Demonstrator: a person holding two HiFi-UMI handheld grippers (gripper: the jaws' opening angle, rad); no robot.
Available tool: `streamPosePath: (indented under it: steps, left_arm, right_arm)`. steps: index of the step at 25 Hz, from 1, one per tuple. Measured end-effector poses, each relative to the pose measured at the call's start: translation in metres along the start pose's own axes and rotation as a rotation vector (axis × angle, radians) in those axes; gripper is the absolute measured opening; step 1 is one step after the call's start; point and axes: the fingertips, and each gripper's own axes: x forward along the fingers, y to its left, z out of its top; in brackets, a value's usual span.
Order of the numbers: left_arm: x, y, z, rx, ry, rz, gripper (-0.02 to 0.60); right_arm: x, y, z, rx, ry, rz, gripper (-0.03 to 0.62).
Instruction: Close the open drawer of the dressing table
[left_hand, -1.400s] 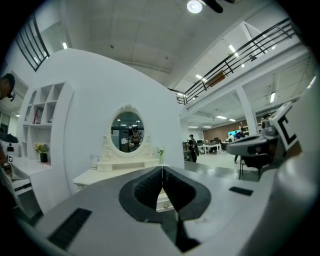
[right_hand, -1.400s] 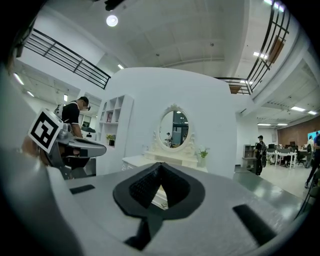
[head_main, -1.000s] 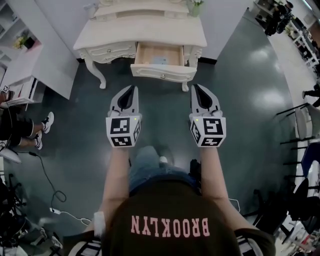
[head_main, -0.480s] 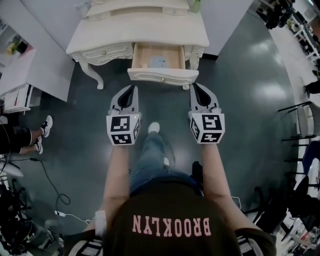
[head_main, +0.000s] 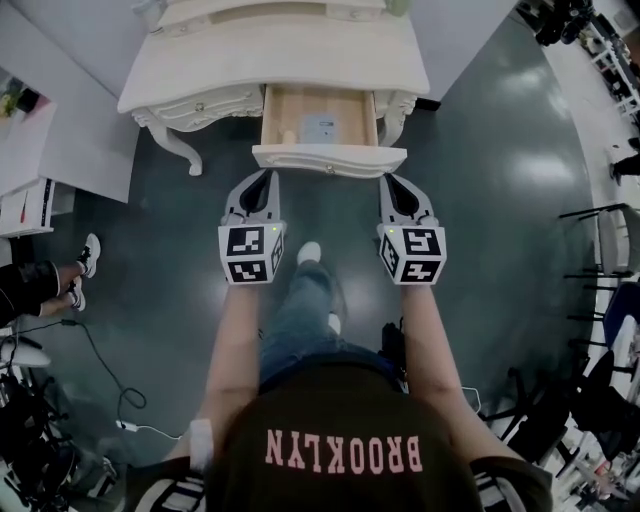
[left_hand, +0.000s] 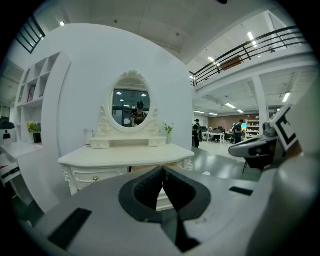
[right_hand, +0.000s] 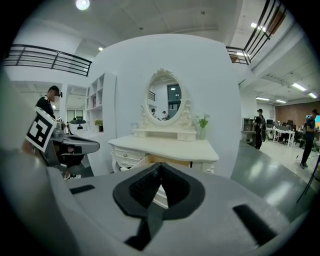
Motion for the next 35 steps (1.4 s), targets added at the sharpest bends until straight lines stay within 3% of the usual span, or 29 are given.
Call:
streamPosePath:
  steps: [14,35]
  left_arm:
    - [0.089,0.017,-0.07,-0.041,0.176,-0.041,0.005]
    - [0.145,0.028,-0.149,-0.082,0.346,-0.049,0.005]
  right_arm:
    - [0.081,-0.021,-0.065,0.056,0.175,0.002,-0.006]
    - [0.131,-0.025,-0.145,0.114,0.36,0.013,-0.006]
